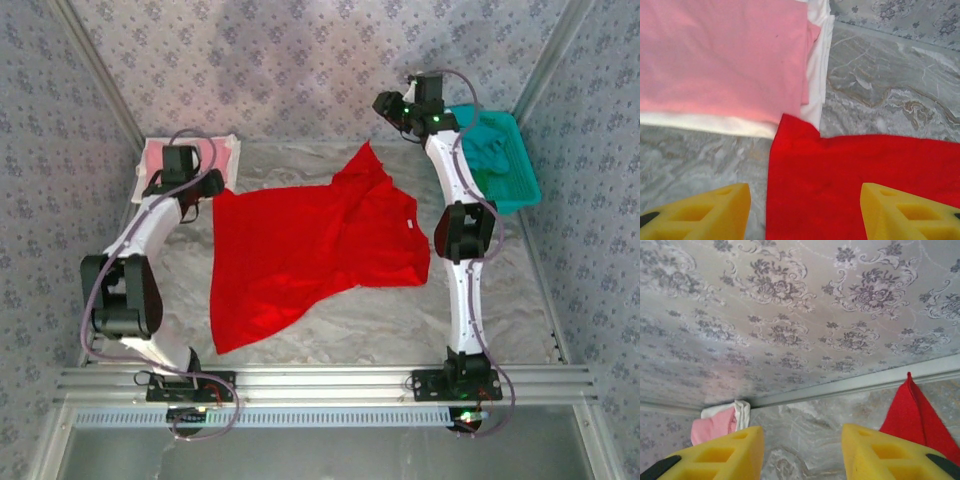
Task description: Fold and stack the t-shirts
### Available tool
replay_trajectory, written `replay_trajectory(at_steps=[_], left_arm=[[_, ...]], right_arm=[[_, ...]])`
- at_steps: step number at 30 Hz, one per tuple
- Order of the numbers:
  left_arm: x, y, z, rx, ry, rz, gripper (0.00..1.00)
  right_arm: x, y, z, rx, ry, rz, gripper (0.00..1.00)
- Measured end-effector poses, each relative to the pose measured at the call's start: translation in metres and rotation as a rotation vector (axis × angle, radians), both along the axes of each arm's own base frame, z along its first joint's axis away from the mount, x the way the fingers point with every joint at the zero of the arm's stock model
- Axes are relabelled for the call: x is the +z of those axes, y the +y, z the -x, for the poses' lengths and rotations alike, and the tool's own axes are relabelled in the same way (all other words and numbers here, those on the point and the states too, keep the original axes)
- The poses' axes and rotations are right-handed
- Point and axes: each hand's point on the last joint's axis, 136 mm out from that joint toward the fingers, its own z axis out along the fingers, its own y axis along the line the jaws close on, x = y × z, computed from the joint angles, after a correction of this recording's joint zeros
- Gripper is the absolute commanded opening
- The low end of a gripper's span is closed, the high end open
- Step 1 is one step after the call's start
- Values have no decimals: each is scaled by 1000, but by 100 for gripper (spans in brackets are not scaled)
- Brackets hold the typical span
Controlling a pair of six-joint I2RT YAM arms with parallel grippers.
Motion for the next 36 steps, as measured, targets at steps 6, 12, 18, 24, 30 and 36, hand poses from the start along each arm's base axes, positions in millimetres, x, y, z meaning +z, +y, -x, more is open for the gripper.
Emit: replay_trajectory(at_steps=[6,12,18,24,30,36], left_arm=[[-15,-8,98,44,80,85,60],[-66,-30,191,55,332,143,59],[-110,-51,257,88,555,184,60],[-140,-64,294,127,692,183,61],[-158,-57,306,198,726,175,49],[-171,-53,300,230,734,162,17]], right_arm=[[-22,-2,121,70,145,159,48],[-42,2,251,143,149,318,46],[-133,-24,286,156,380,448,48],[-181,-31,286,177,507,542,54],[-202,-33,267,171,548,609,56],[-212,-25,245,181,534,597,36]])
